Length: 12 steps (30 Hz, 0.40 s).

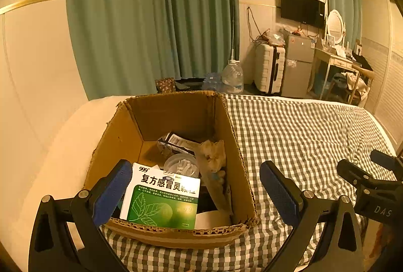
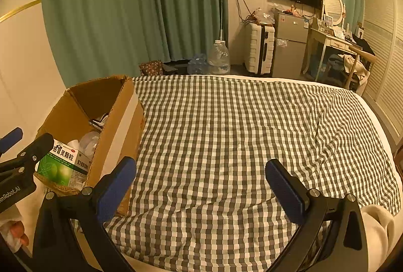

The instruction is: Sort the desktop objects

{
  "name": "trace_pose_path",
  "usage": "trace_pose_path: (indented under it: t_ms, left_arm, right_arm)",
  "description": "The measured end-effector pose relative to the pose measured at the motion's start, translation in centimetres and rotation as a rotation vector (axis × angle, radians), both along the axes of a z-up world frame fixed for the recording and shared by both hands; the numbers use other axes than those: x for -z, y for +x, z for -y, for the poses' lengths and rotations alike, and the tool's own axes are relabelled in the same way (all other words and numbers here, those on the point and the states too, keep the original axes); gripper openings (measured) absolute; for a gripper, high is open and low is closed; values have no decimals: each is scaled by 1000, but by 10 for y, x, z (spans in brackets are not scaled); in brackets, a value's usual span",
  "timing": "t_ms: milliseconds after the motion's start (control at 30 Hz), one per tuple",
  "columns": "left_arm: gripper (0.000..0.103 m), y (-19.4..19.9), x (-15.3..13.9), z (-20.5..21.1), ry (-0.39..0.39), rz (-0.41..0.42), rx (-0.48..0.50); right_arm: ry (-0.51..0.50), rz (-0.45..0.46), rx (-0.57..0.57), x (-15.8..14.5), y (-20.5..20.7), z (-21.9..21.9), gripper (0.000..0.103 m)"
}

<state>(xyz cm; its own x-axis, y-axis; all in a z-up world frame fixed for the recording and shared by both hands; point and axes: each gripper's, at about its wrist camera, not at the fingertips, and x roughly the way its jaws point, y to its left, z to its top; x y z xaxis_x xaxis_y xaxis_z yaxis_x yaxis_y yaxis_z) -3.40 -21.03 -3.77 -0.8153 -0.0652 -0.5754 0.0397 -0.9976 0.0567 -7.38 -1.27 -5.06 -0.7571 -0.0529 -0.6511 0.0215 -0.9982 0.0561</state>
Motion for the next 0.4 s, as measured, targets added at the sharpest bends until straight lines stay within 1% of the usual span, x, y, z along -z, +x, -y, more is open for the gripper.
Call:
trace_pose_path:
  t_ms: [167, 233, 300, 400]
  left_arm:
    - [103, 1, -1, 0, 9, -2, 3]
    - [103, 3, -1, 2, 33, -9, 11]
    - [103, 3, 0, 2, 59, 2, 29]
    - [103, 1, 0, 0, 53, 20, 27]
  right_arm:
    - [2, 9, 0, 1, -1, 0, 103]
    - [3, 15, -2, 1, -2, 0, 103]
    - [8, 18, -4, 1, -3, 1, 103]
    - [13, 18, -6, 1, -3, 0, 103]
